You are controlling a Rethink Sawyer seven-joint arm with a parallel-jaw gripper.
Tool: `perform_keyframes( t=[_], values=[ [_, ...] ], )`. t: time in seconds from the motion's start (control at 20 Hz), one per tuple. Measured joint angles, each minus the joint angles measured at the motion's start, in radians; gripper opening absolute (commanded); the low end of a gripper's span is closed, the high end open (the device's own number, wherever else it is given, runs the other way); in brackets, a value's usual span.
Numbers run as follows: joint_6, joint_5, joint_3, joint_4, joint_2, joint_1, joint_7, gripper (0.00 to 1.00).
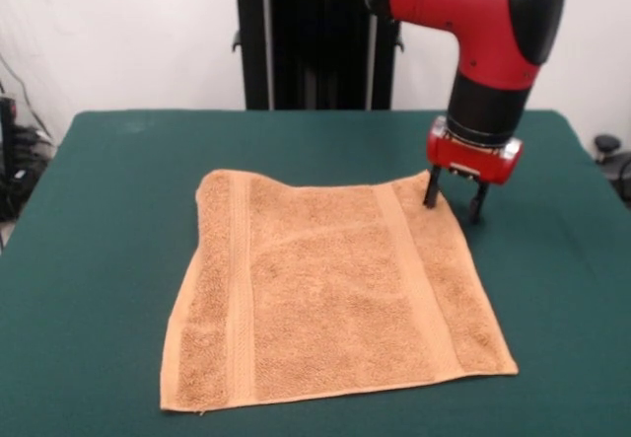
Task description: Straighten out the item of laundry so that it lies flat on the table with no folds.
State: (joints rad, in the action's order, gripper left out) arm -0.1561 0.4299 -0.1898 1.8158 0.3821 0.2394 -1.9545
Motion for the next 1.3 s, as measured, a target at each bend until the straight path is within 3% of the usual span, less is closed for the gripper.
perform_keyframes(
  t=[0.6, 1.3],
  values=[
    [0.0, 0.124, -0.001, 0.004, -0.005, 0.126, -0.017, 1.0],
    [-0.005, 0.155, 0.0, 0.016, -0.003, 0.118, -0.057, 1.0]
  ],
)
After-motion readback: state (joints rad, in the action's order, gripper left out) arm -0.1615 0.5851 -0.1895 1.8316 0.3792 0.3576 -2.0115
